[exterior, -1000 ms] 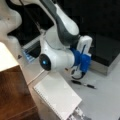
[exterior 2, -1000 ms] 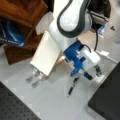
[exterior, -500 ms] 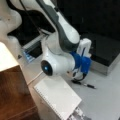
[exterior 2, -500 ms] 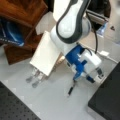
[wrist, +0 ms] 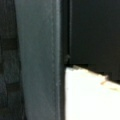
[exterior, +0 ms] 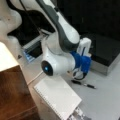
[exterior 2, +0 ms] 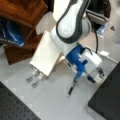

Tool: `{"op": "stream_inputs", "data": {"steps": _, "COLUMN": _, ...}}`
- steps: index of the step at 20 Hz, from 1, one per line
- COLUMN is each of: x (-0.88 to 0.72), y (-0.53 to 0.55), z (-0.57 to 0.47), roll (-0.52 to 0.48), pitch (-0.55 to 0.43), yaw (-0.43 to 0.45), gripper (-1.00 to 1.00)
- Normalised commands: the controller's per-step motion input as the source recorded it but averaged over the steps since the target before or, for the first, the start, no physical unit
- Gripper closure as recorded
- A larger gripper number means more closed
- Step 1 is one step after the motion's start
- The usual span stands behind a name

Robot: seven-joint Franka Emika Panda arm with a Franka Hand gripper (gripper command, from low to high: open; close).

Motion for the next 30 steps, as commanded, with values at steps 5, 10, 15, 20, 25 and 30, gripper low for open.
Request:
{"op": "stream_inputs", "data": {"steps": 5, "x": -0.1, "y": 0.01, "z": -0.1, "roll": 0.157, "pitch": -0.082, "yaw": -0.074, "gripper": 1.0}}
{"op": "stream_inputs", "data": {"steps": 10, "x": -0.13, "y": 0.04, "z": -0.06, "roll": 0.147, "pitch": -0.075, "yaw": -0.084, "gripper": 1.0}}
{"op": "stream_inputs", "data": {"steps": 15, "x": -0.14, "y": 0.11, "z": -0.05, "roll": 0.132, "pitch": -0.082, "yaw": -0.101, "gripper": 1.0}}
{"op": "stream_inputs", "data": {"steps": 20, "x": -0.17, "y": 0.1, "z": -0.07, "roll": 0.11, "pitch": -0.099, "yaw": -0.113, "gripper": 1.0}}
{"op": "stream_inputs", "data": {"steps": 25, "x": -0.19, "y": 0.08, "z": -0.02, "roll": 0.102, "pitch": -0.082, "yaw": -0.108, "gripper": 1.0}}
{"op": "stream_inputs", "data": {"steps": 30, "x": -0.24, "y": 0.1, "z": 0.06, "roll": 0.025, "pitch": -0.071, "yaw": -0.085, "gripper": 1.0}}
